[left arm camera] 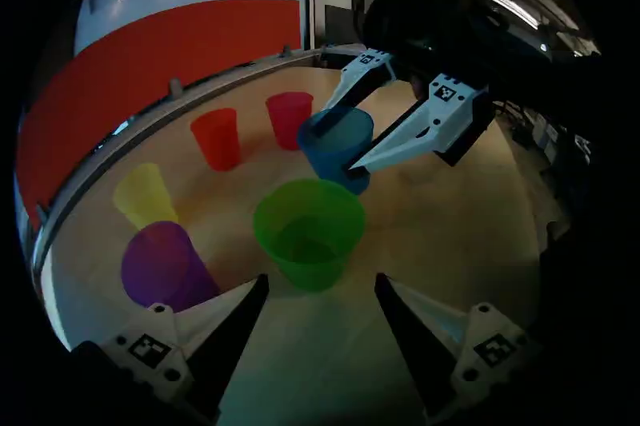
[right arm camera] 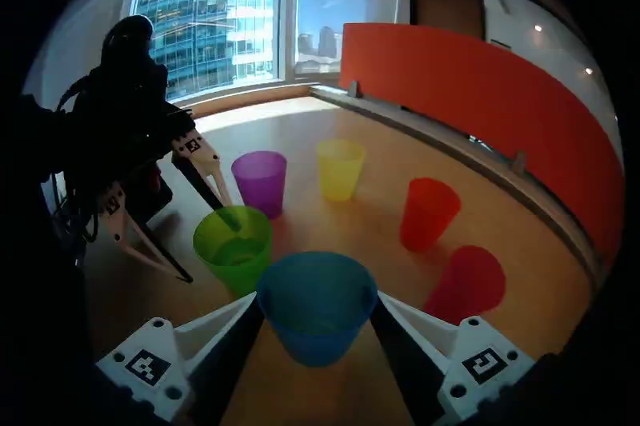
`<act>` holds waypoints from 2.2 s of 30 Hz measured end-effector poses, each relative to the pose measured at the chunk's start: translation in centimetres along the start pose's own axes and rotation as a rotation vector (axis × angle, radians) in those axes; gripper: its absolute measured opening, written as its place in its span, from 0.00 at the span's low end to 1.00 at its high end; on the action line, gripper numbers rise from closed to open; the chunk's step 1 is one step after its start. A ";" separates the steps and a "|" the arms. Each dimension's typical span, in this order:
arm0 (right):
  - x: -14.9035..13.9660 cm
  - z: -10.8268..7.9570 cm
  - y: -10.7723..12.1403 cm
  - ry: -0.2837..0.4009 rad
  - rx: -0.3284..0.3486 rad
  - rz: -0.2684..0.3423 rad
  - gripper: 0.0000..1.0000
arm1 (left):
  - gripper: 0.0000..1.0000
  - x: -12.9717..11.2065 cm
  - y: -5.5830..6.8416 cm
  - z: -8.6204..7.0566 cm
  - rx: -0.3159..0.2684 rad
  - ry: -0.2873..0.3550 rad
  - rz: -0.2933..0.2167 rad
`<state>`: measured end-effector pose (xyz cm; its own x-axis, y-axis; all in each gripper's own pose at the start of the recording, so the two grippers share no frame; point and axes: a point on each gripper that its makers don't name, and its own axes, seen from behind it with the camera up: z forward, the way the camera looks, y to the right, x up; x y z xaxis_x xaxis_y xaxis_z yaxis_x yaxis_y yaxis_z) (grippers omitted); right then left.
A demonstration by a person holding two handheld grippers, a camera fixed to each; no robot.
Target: Pour water
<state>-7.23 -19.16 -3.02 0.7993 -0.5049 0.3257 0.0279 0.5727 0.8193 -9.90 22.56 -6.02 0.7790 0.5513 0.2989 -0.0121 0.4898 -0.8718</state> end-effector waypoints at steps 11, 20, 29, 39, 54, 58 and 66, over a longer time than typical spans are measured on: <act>-0.9 1.0 -0.2 -0.009 -0.001 0.006 0.91 | 0.99 -1.3 -0.1 -2.2 0.027 0.008 -0.041; -1.9 0.2 -0.3 -0.023 -0.012 -0.007 0.92 | 0.99 -1.1 0.0 -3.4 0.030 0.038 -0.082; -2.4 -0.3 -0.3 -0.025 -0.026 0.009 0.98 | 0.99 -0.7 0.0 -3.7 0.047 0.058 -0.091; -2.7 -2.1 -0.5 -0.014 -0.053 0.023 1.00 | 0.99 -0.4 -0.4 -5.3 0.083 0.096 -0.116; -4.1 -8.1 -0.2 0.024 -0.155 0.078 1.00 | 0.99 0.0 -3.1 -10.3 0.219 0.200 -0.194; -3.4 -9.3 0.0 0.064 -0.184 0.105 1.00 | 0.99 -0.1 -4.1 -11.3 0.264 0.232 -0.226; -1.5 -11.5 1.2 0.160 -0.261 0.160 1.00 | 0.99 -0.2 -5.3 -13.4 0.366 0.298 -0.258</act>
<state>-1.50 -10.32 -7.93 0.8897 -0.2995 0.3446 0.0312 0.7928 0.6087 -1.62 10.81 -6.71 0.9289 0.1923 0.3164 0.0272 0.8167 -0.5764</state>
